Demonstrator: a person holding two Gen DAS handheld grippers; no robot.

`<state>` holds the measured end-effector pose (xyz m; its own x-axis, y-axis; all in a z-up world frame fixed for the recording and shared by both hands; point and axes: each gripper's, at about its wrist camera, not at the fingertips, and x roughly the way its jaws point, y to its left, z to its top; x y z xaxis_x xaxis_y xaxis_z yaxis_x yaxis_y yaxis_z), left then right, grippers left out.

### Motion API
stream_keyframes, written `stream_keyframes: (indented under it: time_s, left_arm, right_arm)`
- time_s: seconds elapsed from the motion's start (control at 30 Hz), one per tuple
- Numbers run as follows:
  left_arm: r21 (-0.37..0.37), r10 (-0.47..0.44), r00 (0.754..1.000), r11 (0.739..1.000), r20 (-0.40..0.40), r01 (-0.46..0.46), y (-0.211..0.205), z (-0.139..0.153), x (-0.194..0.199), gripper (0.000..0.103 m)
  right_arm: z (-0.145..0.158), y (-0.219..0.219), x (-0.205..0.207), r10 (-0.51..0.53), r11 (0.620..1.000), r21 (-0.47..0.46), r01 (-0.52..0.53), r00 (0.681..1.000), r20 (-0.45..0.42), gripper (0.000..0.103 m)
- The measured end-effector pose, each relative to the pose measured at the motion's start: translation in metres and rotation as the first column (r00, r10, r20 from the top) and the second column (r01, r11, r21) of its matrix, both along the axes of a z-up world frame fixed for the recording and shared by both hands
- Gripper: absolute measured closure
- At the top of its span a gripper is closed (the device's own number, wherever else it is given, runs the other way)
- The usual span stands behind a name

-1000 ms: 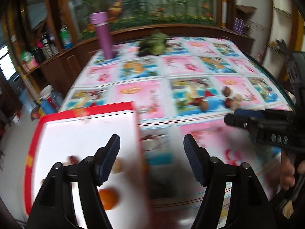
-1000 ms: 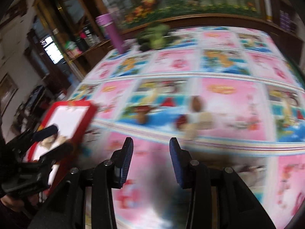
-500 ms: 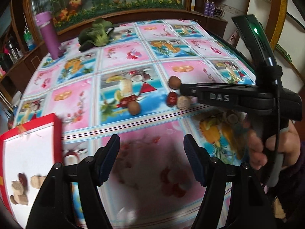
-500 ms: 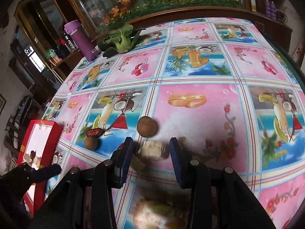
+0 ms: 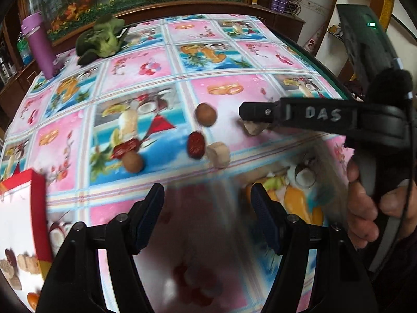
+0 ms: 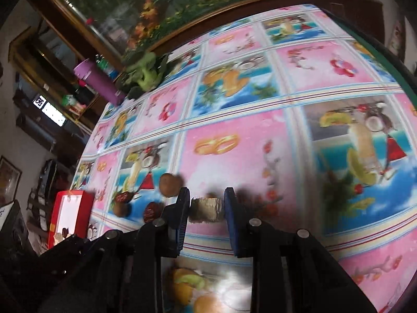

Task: Organize fruits
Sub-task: 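Grasp a beige cube with the right gripper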

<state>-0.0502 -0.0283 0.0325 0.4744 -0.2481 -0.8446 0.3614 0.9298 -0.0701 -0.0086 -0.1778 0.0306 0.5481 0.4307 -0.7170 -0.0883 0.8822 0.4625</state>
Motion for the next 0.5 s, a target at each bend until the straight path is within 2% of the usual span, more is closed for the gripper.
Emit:
stream_keyframes:
  time_s: [0.1,0.17,0.23,0.33,0.47,0.5]
  left_arm:
    - [-0.004,0.001,1.000,1.000,0.008,-0.001,-0.010,-0.001,0.010,0.035]
    - [0.003,0.017,1.000,1.000,0.006,-0.017,-0.013,-0.003,0.017,0.050]
    - [-0.011,0.026,1.000,1.000,-0.013,-0.026,-0.015,-0.007,0.024,0.058]
    - [-0.013,0.053,0.998,0.999,-0.016,-0.053,-0.015,-0.012,0.030,0.064]
    - [-0.023,0.061,0.998,0.998,-0.015,-0.061,-0.016,-0.013,0.034,0.079]
    - [-0.029,0.063,0.998,0.998,-0.016,-0.063,-0.014,-0.013,0.035,0.080]
  right_arm:
    - [-0.001,-0.009,0.000,-0.020,1.000,0.016,0.020,1.000,-0.018,0.077]
    - [-0.001,-0.012,0.000,-0.030,0.999,0.023,0.031,0.999,-0.020,0.077]
    - [-0.001,-0.012,0.000,-0.029,0.999,0.034,0.030,0.999,-0.020,0.077]
    - [-0.001,-0.011,0.001,-0.024,0.999,0.040,0.025,0.999,-0.021,0.077]
    - [-0.003,-0.011,0.001,-0.015,0.999,0.052,0.016,0.999,-0.030,0.077]
    - [-0.003,-0.011,0.001,-0.012,0.998,0.056,0.014,0.999,-0.030,0.077]
